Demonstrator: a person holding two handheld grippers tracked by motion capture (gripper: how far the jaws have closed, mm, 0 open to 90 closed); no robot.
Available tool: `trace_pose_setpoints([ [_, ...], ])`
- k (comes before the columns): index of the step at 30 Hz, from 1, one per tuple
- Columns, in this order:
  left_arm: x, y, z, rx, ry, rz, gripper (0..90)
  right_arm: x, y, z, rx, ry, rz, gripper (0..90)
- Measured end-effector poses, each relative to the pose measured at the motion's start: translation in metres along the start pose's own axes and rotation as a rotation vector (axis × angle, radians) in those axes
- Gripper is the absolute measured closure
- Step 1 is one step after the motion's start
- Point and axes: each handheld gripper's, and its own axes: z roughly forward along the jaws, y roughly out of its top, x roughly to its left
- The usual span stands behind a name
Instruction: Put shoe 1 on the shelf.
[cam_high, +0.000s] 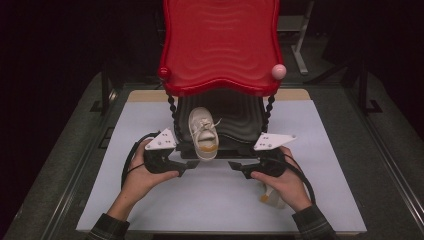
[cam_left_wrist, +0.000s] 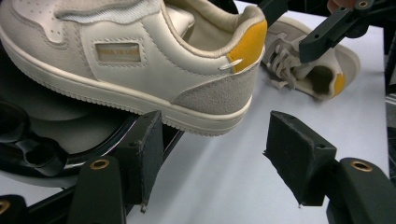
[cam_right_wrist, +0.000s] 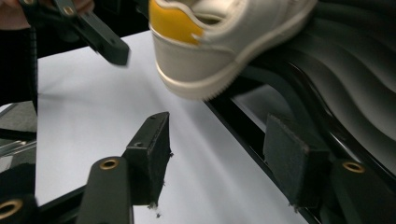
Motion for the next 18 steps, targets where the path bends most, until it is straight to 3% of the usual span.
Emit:
trace_pose_setpoints([
  [6,-0.001,0.000,0.005,0.011,0.003,0.007,35.8,0.006,0.011,0.021,0.011,0.036,-0.031,42.6],
  [14,-0.002,0.000,0.010,0.019,0.029,0.014,37.7,0.005,0.016,0.040,0.029,0.036,-0.051,44.6],
  [18,-0.002,0.001,0.009,0.019,0.070,0.023,41.0,0.007,0.019,0.047,0.036,0.030,-0.054,50.4],
])
